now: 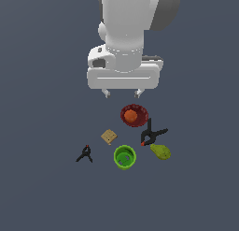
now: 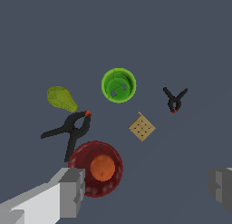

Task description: Pick up a designated object from a clutter of objects.

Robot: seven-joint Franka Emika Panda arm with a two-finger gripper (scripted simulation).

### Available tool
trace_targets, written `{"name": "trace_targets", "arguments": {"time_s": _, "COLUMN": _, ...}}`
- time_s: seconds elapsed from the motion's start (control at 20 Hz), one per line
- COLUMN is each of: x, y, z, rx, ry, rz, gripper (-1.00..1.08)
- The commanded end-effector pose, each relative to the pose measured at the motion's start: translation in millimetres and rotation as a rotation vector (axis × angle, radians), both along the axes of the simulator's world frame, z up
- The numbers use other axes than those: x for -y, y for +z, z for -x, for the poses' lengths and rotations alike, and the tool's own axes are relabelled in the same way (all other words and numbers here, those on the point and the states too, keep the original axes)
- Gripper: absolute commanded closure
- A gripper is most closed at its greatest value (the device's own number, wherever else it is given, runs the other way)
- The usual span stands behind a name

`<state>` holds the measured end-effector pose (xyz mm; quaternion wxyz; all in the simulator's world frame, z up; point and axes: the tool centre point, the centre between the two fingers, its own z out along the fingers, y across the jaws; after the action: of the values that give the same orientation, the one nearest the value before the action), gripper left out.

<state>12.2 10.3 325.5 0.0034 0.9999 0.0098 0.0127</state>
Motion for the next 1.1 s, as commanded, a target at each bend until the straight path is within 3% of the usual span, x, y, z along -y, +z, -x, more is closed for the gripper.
{"name": "trace_targets", "arguments": {"time_s": 0.0, "x": 0, "y": 0, "z": 0, "rx": 0.0, "ry": 0.0, "rz": 0.0, "gripper": -0.2}}
{"name": "trace_targets", "arguments": {"time_s": 0.6, "x": -14, "y": -8, "z": 3, "rx": -0.021, "ry": -0.002, "rz": -0.011, "gripper": -0.2}}
{"name": "trace_targets", "arguments": {"time_s": 1.05, "x": -20, "y": -27, "z": 2, "rx": -0.067, "ry": -0.102, "rz": -0.028, "gripper": -0.2}}
